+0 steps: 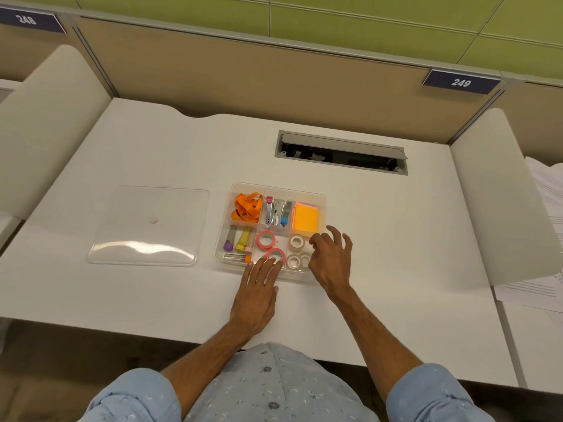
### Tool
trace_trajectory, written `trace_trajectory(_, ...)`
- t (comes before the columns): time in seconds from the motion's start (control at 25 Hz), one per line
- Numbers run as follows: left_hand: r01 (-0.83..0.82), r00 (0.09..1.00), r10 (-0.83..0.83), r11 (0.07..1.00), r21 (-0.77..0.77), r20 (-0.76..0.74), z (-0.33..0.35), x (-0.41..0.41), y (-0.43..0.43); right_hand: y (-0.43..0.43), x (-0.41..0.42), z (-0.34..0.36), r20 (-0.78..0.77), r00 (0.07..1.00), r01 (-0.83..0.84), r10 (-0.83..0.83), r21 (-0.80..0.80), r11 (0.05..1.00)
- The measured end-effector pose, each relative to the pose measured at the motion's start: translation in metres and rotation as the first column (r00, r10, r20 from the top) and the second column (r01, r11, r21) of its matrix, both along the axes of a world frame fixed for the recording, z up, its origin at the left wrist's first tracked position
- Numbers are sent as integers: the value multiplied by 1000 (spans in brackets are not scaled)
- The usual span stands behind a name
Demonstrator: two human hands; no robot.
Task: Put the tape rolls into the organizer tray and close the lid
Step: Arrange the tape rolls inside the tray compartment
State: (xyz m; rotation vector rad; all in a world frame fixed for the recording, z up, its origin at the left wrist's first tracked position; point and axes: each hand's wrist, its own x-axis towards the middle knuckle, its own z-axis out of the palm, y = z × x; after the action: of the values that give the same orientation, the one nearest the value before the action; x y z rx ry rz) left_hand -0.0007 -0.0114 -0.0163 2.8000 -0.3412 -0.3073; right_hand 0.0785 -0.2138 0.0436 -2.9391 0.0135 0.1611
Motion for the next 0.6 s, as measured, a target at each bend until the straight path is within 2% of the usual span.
trace_trajectory(0.12, -9, 1000, 9, 1000, 15, 0, 0, -1, -2, 5, -6, -4, -63, 997, -32, 34, 37, 999)
trace_trajectory(0.24, -14, 1000, 15, 1000, 23, -8, 0, 0, -3, 11, -8, -6, -134, 989, -57, 56, -6, 998)
trace_trajectory(0.44, -16, 1000, 16, 1000, 9, 0, 2, -1, -3, 10, -6, -5, -119, 991, -66, 65, -7, 998)
trace_trajectory(0.6, -7, 1000, 7, 1000, 17, 3, 1, -1, -2, -2, 3, -1, -165, 980, -119, 110, -47, 992)
